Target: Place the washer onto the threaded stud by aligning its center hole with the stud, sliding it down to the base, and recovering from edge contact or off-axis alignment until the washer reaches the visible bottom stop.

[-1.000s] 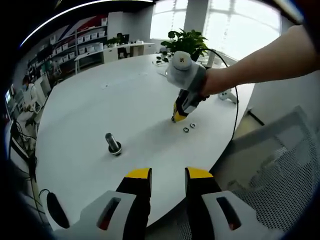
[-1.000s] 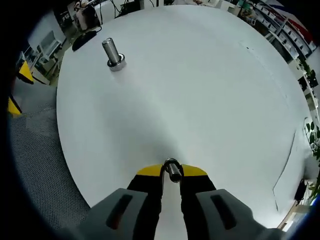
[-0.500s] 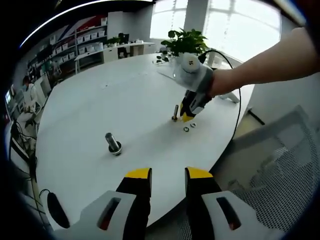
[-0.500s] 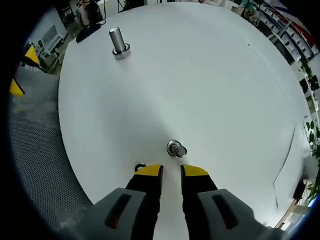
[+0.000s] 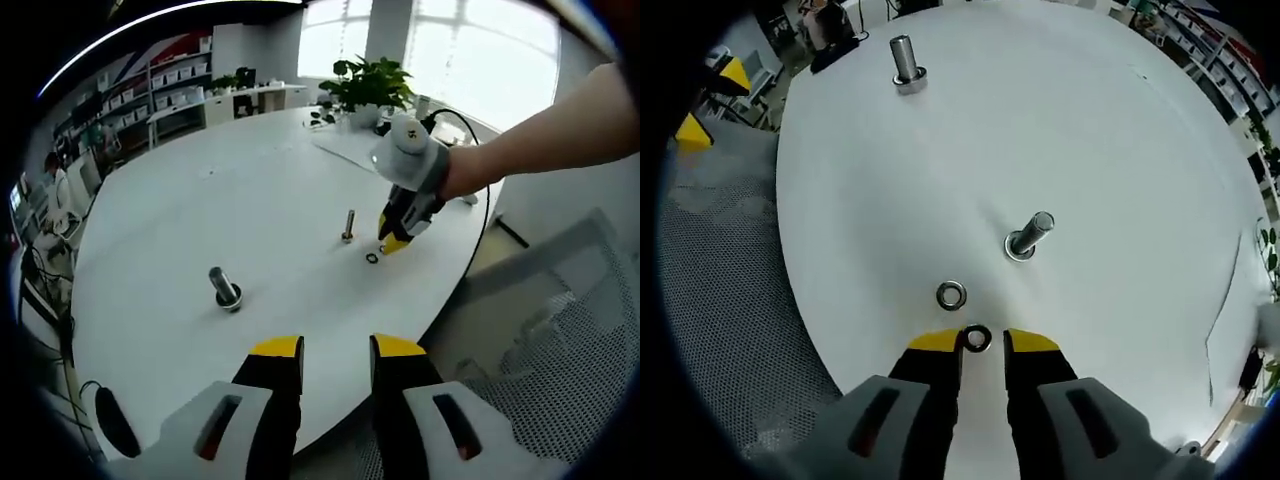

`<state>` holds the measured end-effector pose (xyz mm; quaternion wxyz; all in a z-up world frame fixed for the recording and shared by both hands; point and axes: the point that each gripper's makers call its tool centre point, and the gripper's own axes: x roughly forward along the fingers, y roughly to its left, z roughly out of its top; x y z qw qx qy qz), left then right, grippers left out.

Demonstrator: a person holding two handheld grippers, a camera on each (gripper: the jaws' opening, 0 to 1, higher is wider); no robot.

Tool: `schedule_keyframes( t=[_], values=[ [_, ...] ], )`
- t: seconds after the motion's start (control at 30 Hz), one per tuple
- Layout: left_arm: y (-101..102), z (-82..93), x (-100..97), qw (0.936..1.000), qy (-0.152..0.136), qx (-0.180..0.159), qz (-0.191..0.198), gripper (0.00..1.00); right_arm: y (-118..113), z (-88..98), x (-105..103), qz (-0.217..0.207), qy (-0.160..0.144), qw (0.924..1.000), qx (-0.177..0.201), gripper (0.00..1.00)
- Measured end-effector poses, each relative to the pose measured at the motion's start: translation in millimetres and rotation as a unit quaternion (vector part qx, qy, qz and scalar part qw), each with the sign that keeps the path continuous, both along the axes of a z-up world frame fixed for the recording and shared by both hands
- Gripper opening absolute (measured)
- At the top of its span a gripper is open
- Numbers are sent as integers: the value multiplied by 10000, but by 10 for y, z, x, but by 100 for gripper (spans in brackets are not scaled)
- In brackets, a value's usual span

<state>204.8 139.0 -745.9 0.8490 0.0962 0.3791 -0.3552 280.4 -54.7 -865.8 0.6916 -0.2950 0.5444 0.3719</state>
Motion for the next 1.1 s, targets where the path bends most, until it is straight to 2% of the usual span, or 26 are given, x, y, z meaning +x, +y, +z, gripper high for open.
schedule_keyframes(
  t=[0.17,0.5,0.57,0.6,0.97,1.1],
  values=[
    [-17,4,-13,10000,-4,-1,-48,24,-16,14,-21,13,-111,9999,6,18],
    [-5,11,-5,10000,-6,-23,-8,24,-27,-28,-35,-57,-17,10000,0,18],
    [-10,7,-11,10000,-1,-17,-19,24,-29,-32,-31,126,-71,9999,-66,17],
    [-9,6,-13,10000,-1,-15,-21,24,-15,-31,-34,381,-92,9992,-105,17],
    [-12,-2,-17,10000,13,-11,-30,24,-12,-50,-21,394,228,9985,-310,14],
    [-5,-2,-12,10000,15,-15,-4,24,-16,-47,-21,345,249,9983,-389,14]
  ],
)
